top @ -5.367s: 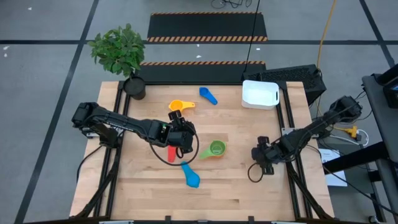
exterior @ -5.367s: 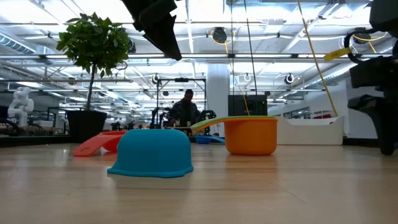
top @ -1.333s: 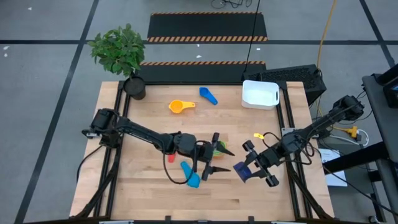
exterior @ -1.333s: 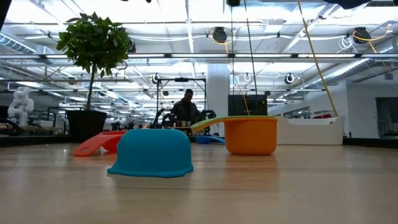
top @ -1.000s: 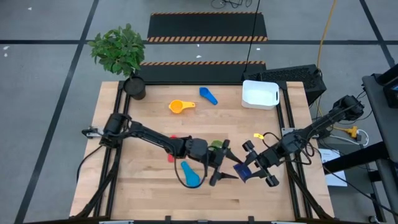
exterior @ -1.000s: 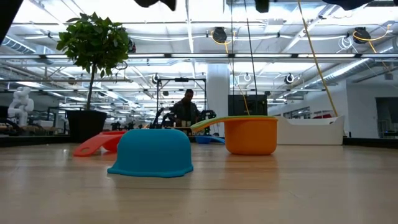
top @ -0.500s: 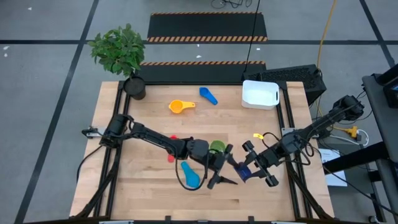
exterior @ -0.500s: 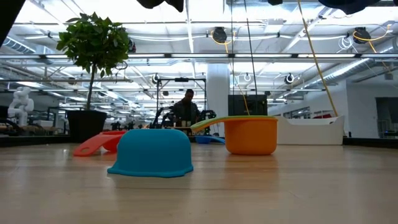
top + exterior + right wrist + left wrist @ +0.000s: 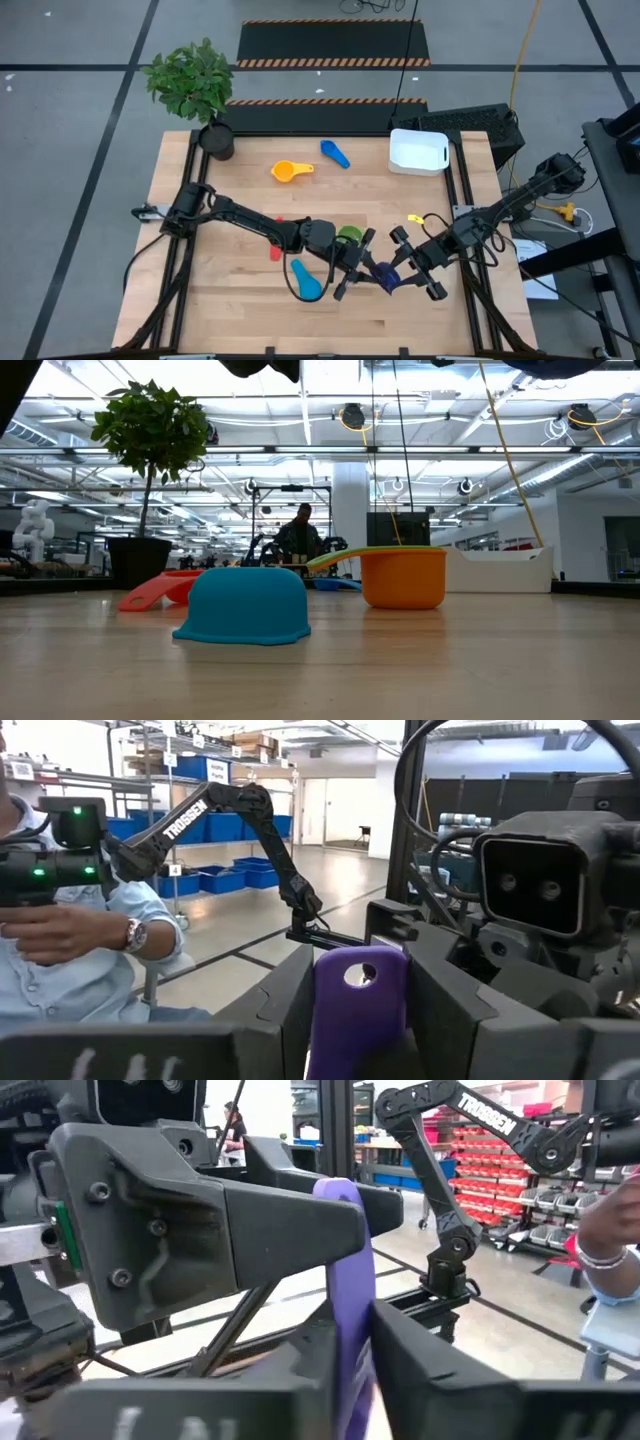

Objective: Nest measuring cups in basket
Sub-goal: Stack the purple measuring cup on top of the green measuring cup

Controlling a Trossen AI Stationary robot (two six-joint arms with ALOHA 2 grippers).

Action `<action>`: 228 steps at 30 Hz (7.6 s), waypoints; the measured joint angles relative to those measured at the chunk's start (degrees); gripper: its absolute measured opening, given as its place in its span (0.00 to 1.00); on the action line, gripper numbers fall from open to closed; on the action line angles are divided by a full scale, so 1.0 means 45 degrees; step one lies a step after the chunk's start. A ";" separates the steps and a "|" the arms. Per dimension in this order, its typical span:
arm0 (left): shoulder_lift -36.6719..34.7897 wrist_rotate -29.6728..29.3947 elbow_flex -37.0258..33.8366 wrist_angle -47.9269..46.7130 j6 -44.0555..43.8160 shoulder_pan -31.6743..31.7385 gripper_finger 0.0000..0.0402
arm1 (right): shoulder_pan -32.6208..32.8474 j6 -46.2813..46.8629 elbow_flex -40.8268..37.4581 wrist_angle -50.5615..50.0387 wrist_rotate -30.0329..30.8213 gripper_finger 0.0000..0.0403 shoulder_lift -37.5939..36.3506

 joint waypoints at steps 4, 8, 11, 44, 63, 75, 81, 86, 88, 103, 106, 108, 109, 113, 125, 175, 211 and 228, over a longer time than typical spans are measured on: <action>0.0000 0.0153 0.0000 -0.0005 -0.0471 0.0101 0.03 | 0.0000 -0.0037 -0.0005 0.0043 0.0004 0.30 -0.0005; -0.0005 0.0077 0.0000 0.0033 -0.0966 0.0332 0.02 | 0.0031 -0.0010 -0.0017 0.0567 0.0902 0.32 -0.0001; -0.0001 -0.0007 0.0000 -0.0087 -0.1351 0.0548 0.02 | 0.0304 -0.0238 -0.0015 0.0627 0.2307 0.37 -0.0128; -0.6247 -0.3968 -0.8162 0.7775 -0.1397 0.0621 0.01 | 0.1394 -0.1690 0.0000 0.2221 0.8724 0.63 0.1384; -0.5784 -0.5090 -0.7655 0.8745 0.0500 -0.0719 0.01 | -0.0189 -0.0896 0.1668 0.5011 0.7301 0.51 0.5364; -0.5570 -0.5191 -0.7650 0.8868 0.0439 -0.0709 0.01 | -0.0539 -0.0660 0.2395 0.5091 0.8007 0.49 0.6233; -0.5485 -0.5196 -0.7650 0.8917 0.0267 -0.0656 0.01 | -0.0539 -0.1263 0.2399 0.5521 0.7965 0.49 0.6202; -0.5464 -0.5181 -0.7650 0.8941 0.0238 -0.0636 0.01 | -0.0626 -0.1339 0.2399 0.5536 0.7474 0.47 0.6203; -0.5465 -0.5137 -0.7650 0.8949 0.0228 -0.0642 0.01 | -0.0722 -0.1195 0.2399 0.5552 0.7012 0.44 0.6207; -0.5482 -0.5068 -0.7642 0.8982 0.0228 -0.0636 0.02 | -0.1054 -0.0825 0.2399 0.5688 0.6326 0.05 0.6207; -0.5486 -0.5065 -0.7640 0.8976 0.0276 -0.0636 0.02 | -0.1054 -0.0926 0.2395 0.5735 0.6285 0.01 0.6207; -0.5489 -0.5065 -0.7640 0.8909 0.0278 -0.0591 0.02 | -0.1054 -0.1009 0.2389 0.5736 0.6293 0.02 0.6207; -0.5489 -0.5063 -0.7640 0.8857 0.0276 -0.0554 0.02 | -0.1054 -0.1022 0.2385 0.5740 0.6303 0.02 0.6207; -0.5503 -0.5088 -0.7626 0.8623 0.0364 -0.0424 0.07 | -0.1041 -0.1046 0.2373 0.5758 0.6302 0.01 0.6123; -0.6095 -0.5422 -0.7640 0.6910 -0.0080 -0.0233 0.44 | -0.0824 -0.0672 0.2341 0.3189 0.6354 0.00 0.4482; -1.0132 -0.2971 -0.7660 -0.5528 -0.4061 0.0794 0.84 | -0.1948 0.4980 0.2351 -0.7049 0.1645 0.00 0.1865; -0.8467 -0.3098 -0.5817 -0.7857 -0.4214 0.0703 0.62 | -0.1948 0.4993 0.2341 -0.7145 0.1648 0.00 0.1870; -0.8383 -0.2308 -0.5566 -0.8332 -0.3765 0.0714 0.33 | -0.1933 0.5001 0.2341 -0.7274 0.0940 0.00 0.1870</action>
